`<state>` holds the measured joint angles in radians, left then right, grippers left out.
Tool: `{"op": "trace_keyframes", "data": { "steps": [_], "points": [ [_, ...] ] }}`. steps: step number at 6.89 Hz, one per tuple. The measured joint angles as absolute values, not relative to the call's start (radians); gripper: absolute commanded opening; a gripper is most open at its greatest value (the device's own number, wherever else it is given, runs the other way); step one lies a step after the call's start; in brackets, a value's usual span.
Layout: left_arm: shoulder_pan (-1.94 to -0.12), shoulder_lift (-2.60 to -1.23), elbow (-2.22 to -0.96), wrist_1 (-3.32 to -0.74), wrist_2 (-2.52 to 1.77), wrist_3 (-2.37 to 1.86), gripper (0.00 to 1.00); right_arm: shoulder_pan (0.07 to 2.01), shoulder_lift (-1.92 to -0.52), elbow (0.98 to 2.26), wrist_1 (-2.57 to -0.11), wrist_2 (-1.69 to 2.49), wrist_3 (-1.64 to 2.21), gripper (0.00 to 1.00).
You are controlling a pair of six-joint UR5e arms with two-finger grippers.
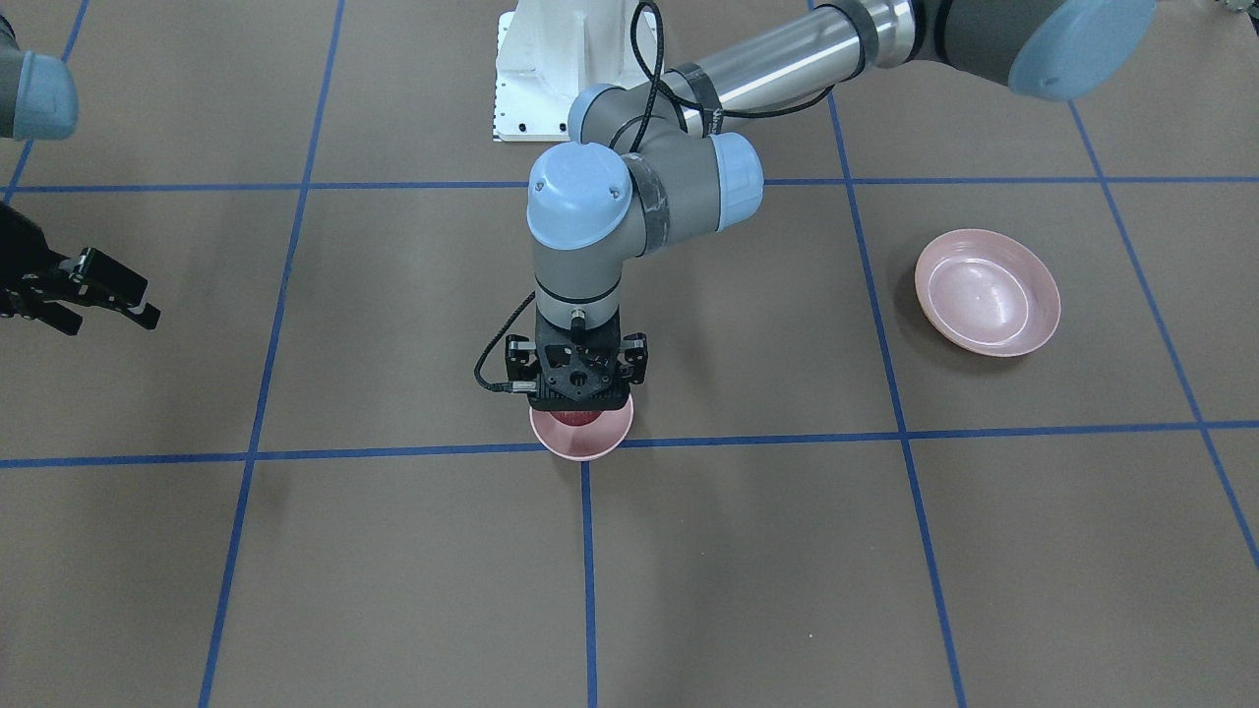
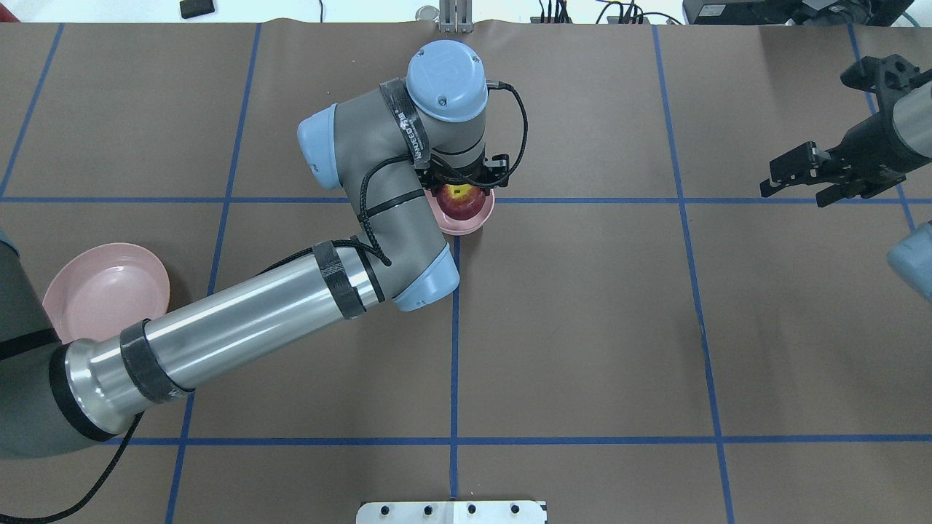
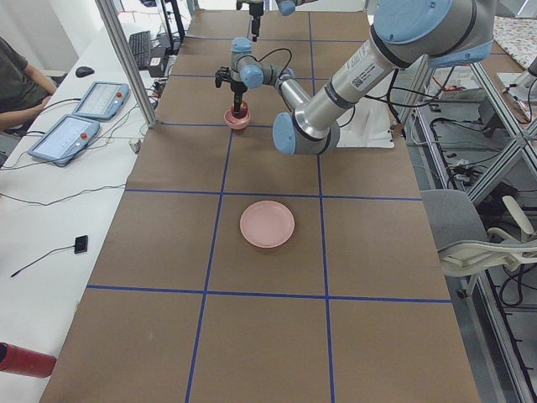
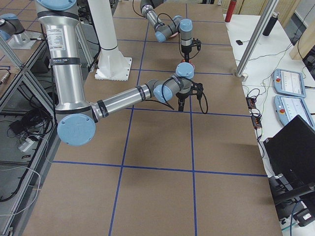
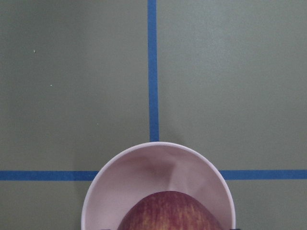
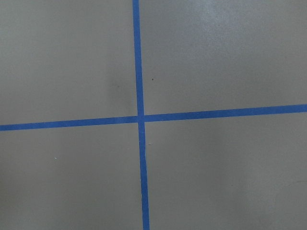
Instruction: Move apple from plate to bowl
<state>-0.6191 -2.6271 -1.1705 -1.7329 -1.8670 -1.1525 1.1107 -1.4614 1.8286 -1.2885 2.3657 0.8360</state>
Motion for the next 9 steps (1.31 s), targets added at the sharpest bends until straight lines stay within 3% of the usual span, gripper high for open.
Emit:
{"op": "trace_keyframes", "data": {
  "steps": [3, 5, 8, 9],
  "points": [
    [-0.619, -2.619, -1.181, -1.734, -1.867, -1.155, 0.98, 1.111, -1.459, 1.828, -1.289, 2.365, 0.836, 1.00],
    [-0.636, -2.522, -1.358, -1.692, -1.903, -1.151, 0.97, 1.111, -1.461, 1.828, -1.289, 2.364, 0.836, 1.00],
    [-0.768, -2.070, -1.834, -1.620, -2.054, -0.883, 0.97, 1.194, -1.493, 1.828, -1.300, 2.368, 0.731, 1.00],
    [-0.852, -1.916, -1.906, -1.622, -2.087, -0.699, 0.97, 1.245, -1.508, 1.820, -1.339, 2.368, 0.612, 1.00]
  ]
}}
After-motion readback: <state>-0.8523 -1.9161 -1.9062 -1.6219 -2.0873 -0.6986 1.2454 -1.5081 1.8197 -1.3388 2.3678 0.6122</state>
